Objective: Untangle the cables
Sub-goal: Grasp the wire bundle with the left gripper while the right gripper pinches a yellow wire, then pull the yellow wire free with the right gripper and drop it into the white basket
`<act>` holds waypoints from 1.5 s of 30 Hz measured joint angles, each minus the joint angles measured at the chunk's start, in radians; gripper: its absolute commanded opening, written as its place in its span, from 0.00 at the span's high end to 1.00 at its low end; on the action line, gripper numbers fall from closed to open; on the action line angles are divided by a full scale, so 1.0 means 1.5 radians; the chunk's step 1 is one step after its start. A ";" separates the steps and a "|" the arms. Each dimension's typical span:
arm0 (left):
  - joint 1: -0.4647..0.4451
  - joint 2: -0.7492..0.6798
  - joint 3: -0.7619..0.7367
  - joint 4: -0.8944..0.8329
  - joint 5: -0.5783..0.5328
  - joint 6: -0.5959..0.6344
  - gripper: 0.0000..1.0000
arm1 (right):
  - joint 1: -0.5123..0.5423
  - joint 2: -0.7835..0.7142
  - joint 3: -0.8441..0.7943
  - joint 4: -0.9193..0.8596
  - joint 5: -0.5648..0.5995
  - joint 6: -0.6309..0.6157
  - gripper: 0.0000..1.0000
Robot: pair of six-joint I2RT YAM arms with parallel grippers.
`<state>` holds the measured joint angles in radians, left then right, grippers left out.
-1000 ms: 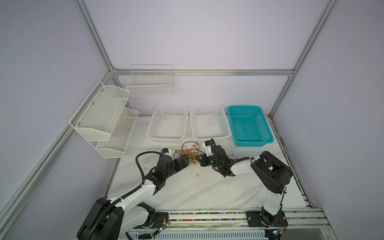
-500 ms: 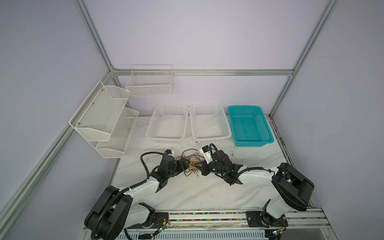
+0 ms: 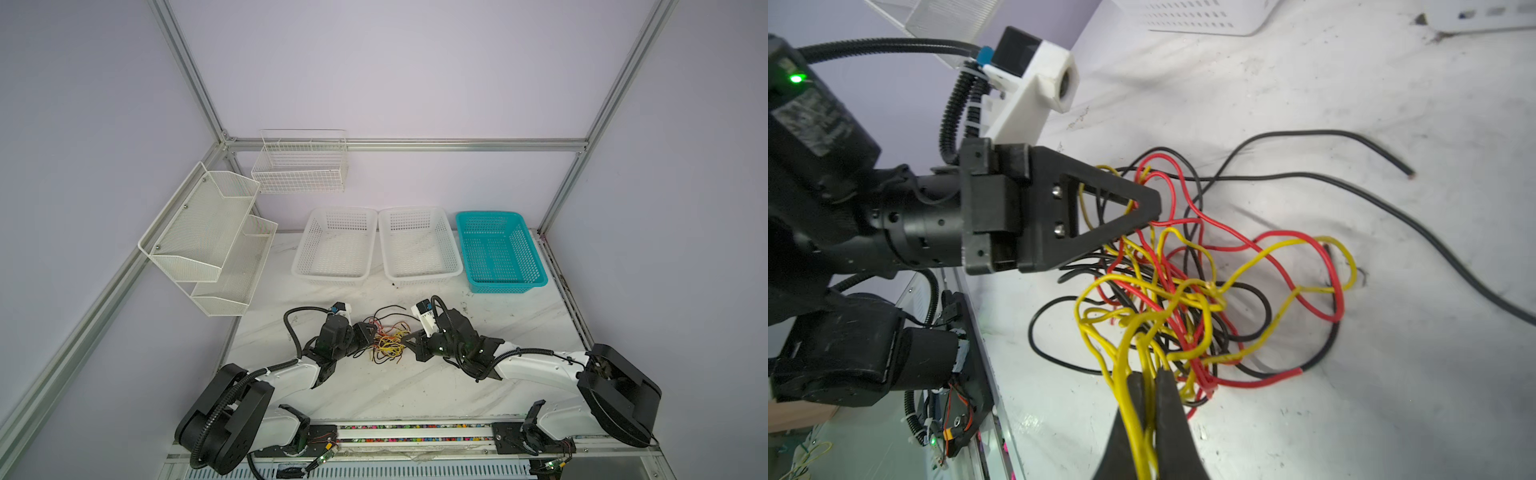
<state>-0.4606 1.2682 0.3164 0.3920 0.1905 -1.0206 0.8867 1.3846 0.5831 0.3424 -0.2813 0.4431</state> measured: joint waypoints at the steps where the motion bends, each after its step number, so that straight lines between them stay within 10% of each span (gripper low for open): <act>1: 0.000 -0.014 -0.003 -0.008 0.000 -0.002 0.94 | 0.000 -0.009 -0.003 -0.011 0.009 0.004 0.93; 15: 0.000 -0.152 -0.019 -0.099 -0.027 -0.009 1.00 | 0.007 -0.141 0.011 -0.115 0.030 0.056 0.56; 22: -0.002 -0.203 -0.020 -0.100 -0.025 -0.018 1.00 | 0.027 -0.119 0.041 -0.111 0.045 0.073 0.55; 27: -0.007 -0.228 -0.038 -0.099 -0.025 -0.026 1.00 | 0.027 -0.056 0.051 -0.101 0.073 0.076 0.63; 33: -0.009 -0.245 -0.059 -0.109 -0.025 -0.030 1.00 | 0.027 -0.016 0.071 -0.056 0.069 0.070 1.00; 45: -0.010 -0.276 -0.073 -0.130 -0.032 -0.026 1.00 | 0.030 -0.117 0.128 -0.139 0.134 0.032 1.00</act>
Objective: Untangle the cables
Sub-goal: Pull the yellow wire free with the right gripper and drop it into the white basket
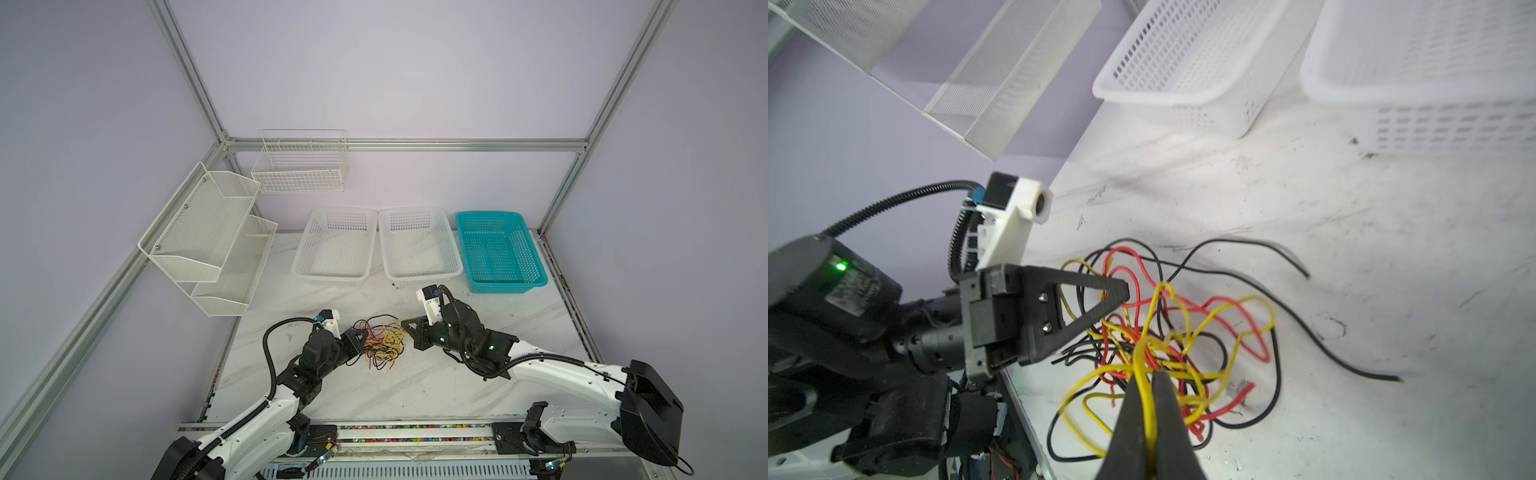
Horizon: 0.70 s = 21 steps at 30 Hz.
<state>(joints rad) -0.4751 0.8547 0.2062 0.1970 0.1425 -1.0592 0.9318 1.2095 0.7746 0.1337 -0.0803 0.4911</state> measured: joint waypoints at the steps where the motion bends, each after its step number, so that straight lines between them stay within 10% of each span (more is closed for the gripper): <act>1: 0.000 0.002 -0.005 -0.003 -0.001 0.001 1.00 | -0.001 -0.019 0.017 -0.016 0.015 -0.007 1.00; 19: -0.002 0.003 -0.027 -0.030 -0.035 0.023 1.00 | -0.001 -0.158 0.210 -0.208 0.178 -0.080 1.00; 21: -0.002 0.004 -0.026 -0.034 -0.039 0.030 0.85 | -0.001 -0.154 0.208 -0.210 0.176 -0.082 1.00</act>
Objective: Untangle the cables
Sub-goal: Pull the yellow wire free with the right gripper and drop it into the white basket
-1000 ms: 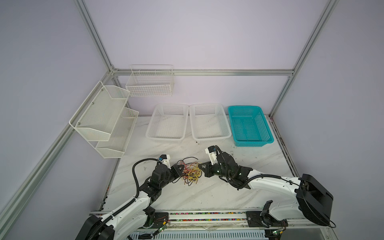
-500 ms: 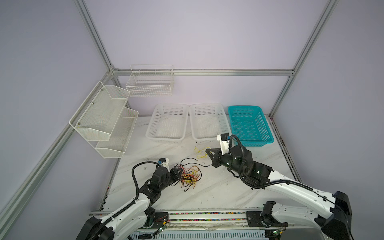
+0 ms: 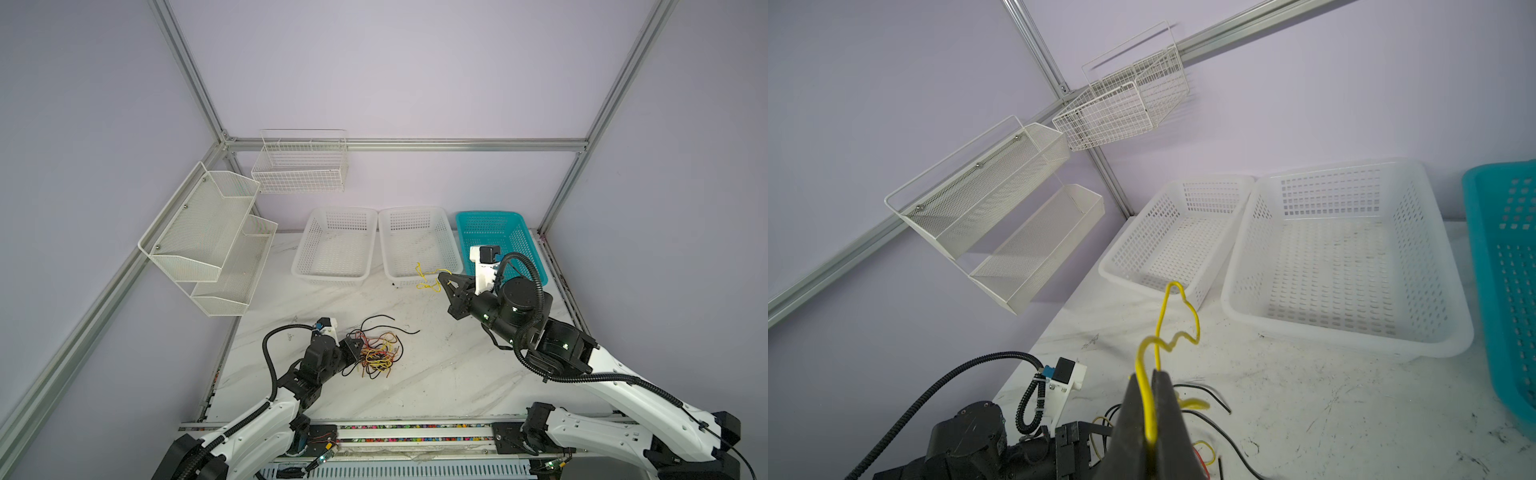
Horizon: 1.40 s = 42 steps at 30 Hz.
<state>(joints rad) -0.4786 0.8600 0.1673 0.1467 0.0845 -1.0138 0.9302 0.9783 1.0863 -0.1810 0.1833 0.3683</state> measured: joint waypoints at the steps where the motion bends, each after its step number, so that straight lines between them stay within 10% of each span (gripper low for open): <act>1: 0.000 0.000 0.001 -0.003 -0.001 0.004 0.78 | 0.000 0.003 -0.003 -0.001 0.000 -0.001 1.00; 17: 0.005 0.034 0.237 -0.210 -0.027 0.172 0.02 | -0.134 0.097 -0.011 0.009 -0.092 -0.013 1.00; 26: 0.015 0.029 0.400 -0.403 -0.105 0.339 0.00 | -0.225 0.168 0.011 0.030 -0.110 0.013 1.00; 42: 0.017 -0.079 0.409 -0.521 -0.285 0.444 0.00 | -0.307 0.310 0.066 0.105 -0.157 0.058 1.00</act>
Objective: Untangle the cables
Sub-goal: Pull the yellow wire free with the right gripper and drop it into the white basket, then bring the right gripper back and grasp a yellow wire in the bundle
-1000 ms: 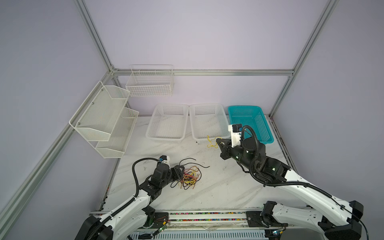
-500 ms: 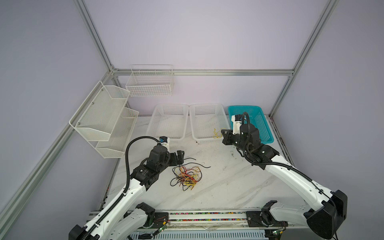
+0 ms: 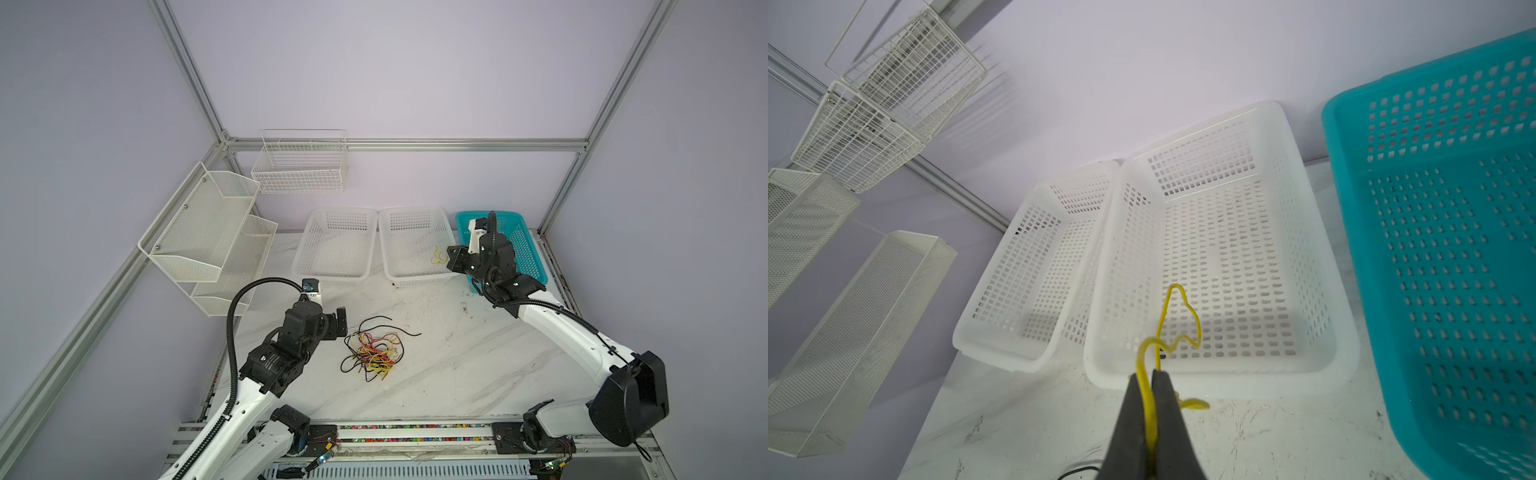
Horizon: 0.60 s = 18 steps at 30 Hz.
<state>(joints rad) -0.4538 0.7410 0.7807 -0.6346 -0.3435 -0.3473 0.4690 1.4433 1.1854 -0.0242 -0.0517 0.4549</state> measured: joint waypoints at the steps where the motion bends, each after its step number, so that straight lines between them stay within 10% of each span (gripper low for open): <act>1: 0.000 -0.001 0.000 -0.001 -0.005 0.000 0.00 | 0.000 0.021 0.011 0.007 -0.004 0.004 1.00; 6: 0.000 0.001 0.000 -0.007 -0.020 0.000 0.00 | -0.002 0.120 0.066 0.027 -0.013 0.016 0.99; 14: 0.000 0.007 0.000 -0.011 -0.020 0.001 0.00 | -0.002 0.251 0.160 0.016 -0.026 0.020 0.47; 18: 0.000 0.007 0.000 -0.012 -0.013 0.003 0.01 | 0.008 0.222 0.148 0.007 -0.022 0.018 0.42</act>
<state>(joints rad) -0.4538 0.7517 0.7803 -0.6533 -0.3626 -0.3428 0.4805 1.7767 1.4078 -0.0143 -0.0841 0.4816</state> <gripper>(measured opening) 0.995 0.567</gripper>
